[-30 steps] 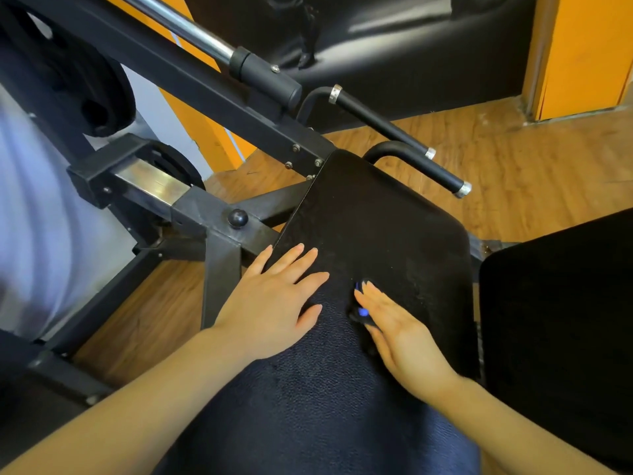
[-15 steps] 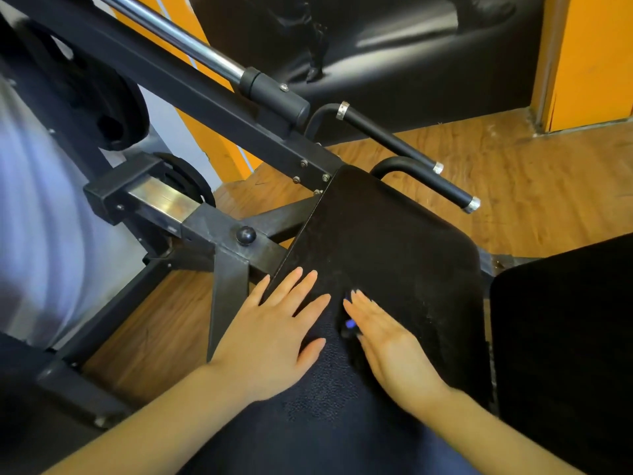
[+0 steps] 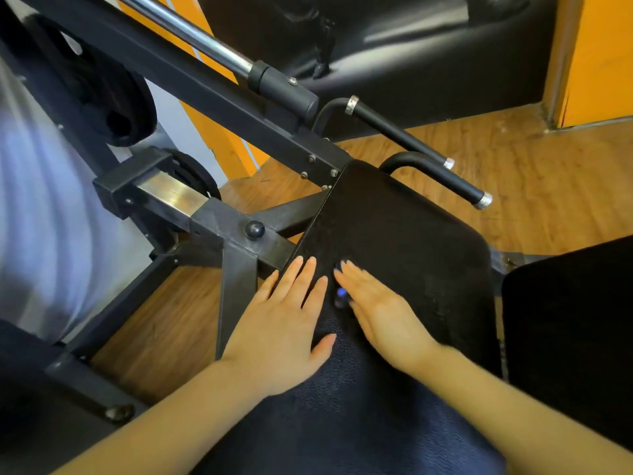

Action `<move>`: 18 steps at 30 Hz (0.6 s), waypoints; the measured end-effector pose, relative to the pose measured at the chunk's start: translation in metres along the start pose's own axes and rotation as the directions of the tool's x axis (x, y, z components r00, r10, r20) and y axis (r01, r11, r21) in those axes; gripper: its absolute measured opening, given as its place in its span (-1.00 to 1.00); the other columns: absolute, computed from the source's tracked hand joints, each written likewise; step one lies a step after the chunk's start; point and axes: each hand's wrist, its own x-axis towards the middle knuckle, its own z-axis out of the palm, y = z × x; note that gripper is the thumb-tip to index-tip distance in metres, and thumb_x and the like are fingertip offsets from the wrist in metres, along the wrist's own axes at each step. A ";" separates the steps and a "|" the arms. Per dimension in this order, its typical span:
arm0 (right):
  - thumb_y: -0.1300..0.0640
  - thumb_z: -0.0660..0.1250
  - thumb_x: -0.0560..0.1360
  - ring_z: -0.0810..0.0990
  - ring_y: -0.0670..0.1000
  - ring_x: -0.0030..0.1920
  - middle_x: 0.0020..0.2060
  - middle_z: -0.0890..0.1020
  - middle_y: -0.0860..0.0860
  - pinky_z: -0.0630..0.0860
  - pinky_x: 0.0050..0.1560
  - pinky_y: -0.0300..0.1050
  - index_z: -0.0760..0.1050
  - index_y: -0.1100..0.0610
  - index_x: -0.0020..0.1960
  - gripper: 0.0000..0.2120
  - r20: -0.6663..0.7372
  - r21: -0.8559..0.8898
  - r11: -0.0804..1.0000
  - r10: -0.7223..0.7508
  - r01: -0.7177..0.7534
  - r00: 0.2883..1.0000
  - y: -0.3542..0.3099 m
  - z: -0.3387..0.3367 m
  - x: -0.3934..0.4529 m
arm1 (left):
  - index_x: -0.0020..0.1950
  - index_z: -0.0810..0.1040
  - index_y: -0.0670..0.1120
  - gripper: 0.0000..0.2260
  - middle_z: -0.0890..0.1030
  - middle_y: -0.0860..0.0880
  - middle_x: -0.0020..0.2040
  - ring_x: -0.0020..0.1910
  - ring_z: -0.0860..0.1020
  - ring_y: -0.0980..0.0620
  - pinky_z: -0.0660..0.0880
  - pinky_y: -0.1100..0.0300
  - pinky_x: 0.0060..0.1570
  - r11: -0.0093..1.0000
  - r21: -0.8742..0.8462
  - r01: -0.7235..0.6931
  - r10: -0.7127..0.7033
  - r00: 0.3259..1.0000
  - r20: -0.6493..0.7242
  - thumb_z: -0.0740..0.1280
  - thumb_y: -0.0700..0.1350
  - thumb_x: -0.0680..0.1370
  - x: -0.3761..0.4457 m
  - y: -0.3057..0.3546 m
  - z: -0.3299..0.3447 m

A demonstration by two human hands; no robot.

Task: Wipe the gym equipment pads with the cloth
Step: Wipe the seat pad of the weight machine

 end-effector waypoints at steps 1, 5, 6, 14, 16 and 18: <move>0.29 0.21 0.57 0.23 -0.01 0.47 0.48 0.27 0.10 -0.15 0.39 -0.38 0.24 0.18 0.49 -0.51 -0.013 0.010 1.000 0.002 -0.002 1.000 0.000 0.001 0.019 | 0.44 0.41 -0.16 -0.33 0.35 -0.19 0.47 0.47 0.30 -0.14 0.29 -0.07 0.36 1.000 0.003 -0.001 0.001 1.000 -0.005 0.08 0.25 0.50 0.001 0.000 0.000; 0.26 0.15 0.62 0.09 -0.09 0.51 0.53 0.13 0.00 -0.15 0.32 -0.43 0.09 0.08 0.54 -0.47 -0.007 0.072 0.995 0.066 -0.065 0.998 -0.003 0.003 0.033 | 0.49 0.33 -0.18 -0.29 0.34 -0.17 0.48 0.48 0.28 -0.12 0.25 -0.03 0.38 1.000 -0.004 0.014 -0.014 1.000 0.003 0.07 0.27 0.50 0.001 -0.002 -0.001; 0.25 0.17 0.62 0.11 -0.10 0.50 0.52 0.15 0.00 -0.11 0.34 -0.40 0.12 0.08 0.53 -0.48 0.002 0.035 0.999 0.038 -0.038 0.999 -0.004 0.001 0.020 | 0.49 0.32 -0.17 -0.30 0.33 -0.17 0.48 0.49 0.28 -0.11 0.25 -0.03 0.38 1.000 -0.006 0.020 -0.019 1.000 0.008 0.07 0.27 0.50 0.000 -0.001 0.000; 0.29 0.38 0.48 0.40 0.01 0.38 0.40 0.33 -0.02 0.09 0.39 -0.27 0.37 0.20 0.42 -0.48 -0.033 0.022 0.995 0.102 -0.102 0.994 0.007 0.003 -0.038 | 0.41 0.46 -0.12 -0.36 0.38 -0.20 0.45 0.45 0.33 -0.16 0.39 -0.10 0.31 1.000 -0.008 -0.001 0.001 1.000 -0.009 0.09 0.26 0.49 0.001 -0.003 0.003; 0.26 0.16 0.62 0.18 -0.03 0.50 0.49 0.15 -0.07 -0.11 0.35 -0.44 0.15 0.14 0.52 -0.51 -0.043 0.099 0.978 0.188 -0.183 0.981 0.015 0.003 -0.010 | 0.41 0.46 -0.12 -0.36 0.38 -0.20 0.45 0.45 0.34 -0.15 0.36 -0.08 0.31 1.000 -0.002 -0.007 0.007 1.000 -0.011 0.08 0.26 0.49 0.002 -0.003 0.003; 0.21 0.11 0.65 0.09 -0.07 0.52 0.53 0.11 -0.05 -0.13 0.30 -0.45 0.06 0.08 0.55 -0.50 -0.048 0.149 0.949 0.288 -0.278 0.957 0.020 0.006 -0.003 | 0.41 0.47 -0.11 -0.36 0.38 -0.19 0.45 0.45 0.33 -0.14 0.35 -0.07 0.31 1.000 -0.003 -0.003 0.003 1.000 -0.006 0.08 0.26 0.49 0.002 -0.003 0.003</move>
